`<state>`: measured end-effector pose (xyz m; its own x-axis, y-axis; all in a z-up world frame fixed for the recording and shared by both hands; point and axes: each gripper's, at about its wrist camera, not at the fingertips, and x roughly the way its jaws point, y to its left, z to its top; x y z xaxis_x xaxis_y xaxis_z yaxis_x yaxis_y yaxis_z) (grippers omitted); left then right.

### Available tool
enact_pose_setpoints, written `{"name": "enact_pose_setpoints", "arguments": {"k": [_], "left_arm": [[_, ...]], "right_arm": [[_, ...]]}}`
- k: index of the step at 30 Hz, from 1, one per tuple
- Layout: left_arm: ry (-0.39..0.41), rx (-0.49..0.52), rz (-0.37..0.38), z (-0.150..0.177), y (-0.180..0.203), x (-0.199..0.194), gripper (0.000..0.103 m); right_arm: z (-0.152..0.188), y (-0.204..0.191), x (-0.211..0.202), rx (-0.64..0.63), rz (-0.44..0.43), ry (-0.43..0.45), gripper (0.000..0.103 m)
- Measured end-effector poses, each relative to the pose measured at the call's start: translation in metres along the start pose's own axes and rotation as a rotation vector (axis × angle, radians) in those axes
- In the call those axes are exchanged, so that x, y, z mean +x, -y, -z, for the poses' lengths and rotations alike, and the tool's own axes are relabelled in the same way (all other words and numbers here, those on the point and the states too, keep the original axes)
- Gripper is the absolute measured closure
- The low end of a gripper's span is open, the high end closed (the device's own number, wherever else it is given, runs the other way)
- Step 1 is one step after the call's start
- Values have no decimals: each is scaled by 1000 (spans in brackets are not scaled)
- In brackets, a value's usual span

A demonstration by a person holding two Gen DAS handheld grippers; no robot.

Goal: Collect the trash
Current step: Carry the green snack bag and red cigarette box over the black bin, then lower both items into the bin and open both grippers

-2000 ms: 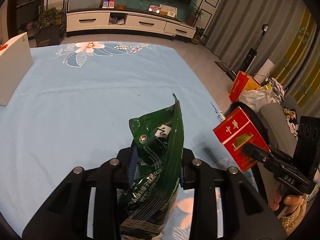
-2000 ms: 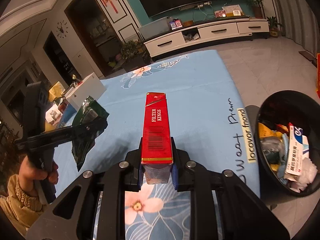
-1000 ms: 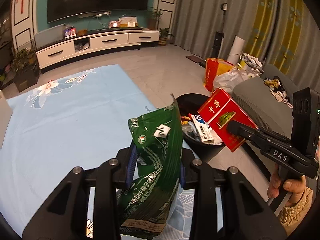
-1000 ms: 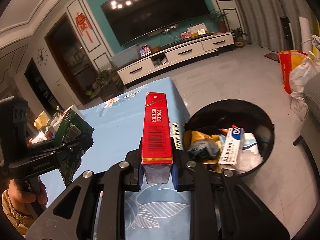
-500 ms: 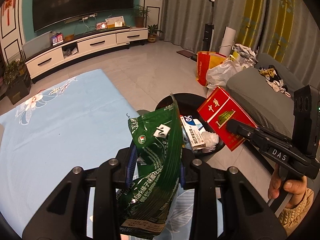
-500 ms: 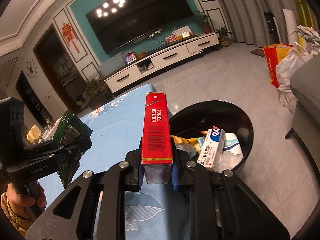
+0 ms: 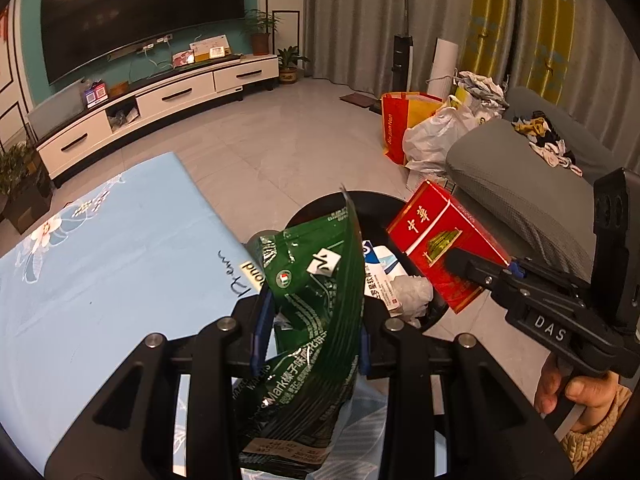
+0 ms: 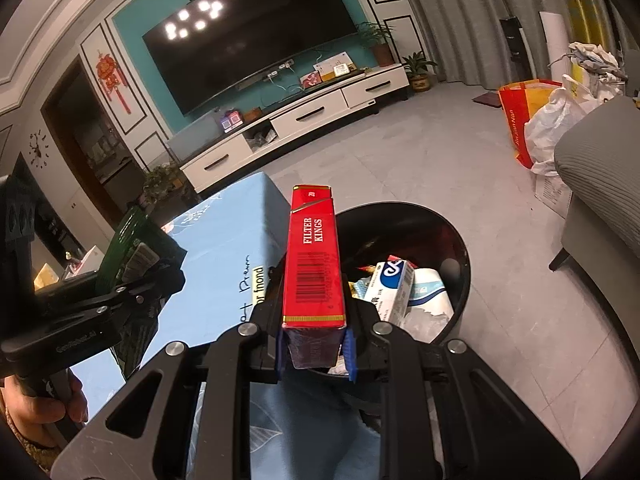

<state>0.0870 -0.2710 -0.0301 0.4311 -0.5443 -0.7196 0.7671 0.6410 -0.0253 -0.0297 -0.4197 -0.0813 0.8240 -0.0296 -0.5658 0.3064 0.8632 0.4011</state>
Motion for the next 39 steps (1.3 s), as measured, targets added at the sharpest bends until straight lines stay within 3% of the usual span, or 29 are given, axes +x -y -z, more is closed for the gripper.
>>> {"name": "enact_pose_setpoints", "arguments": {"k": [39], "left_arm": [[-105,60,1,-31,36,119,68]], "right_arm": [[-3,37,52,34,129,-80,81]]}}
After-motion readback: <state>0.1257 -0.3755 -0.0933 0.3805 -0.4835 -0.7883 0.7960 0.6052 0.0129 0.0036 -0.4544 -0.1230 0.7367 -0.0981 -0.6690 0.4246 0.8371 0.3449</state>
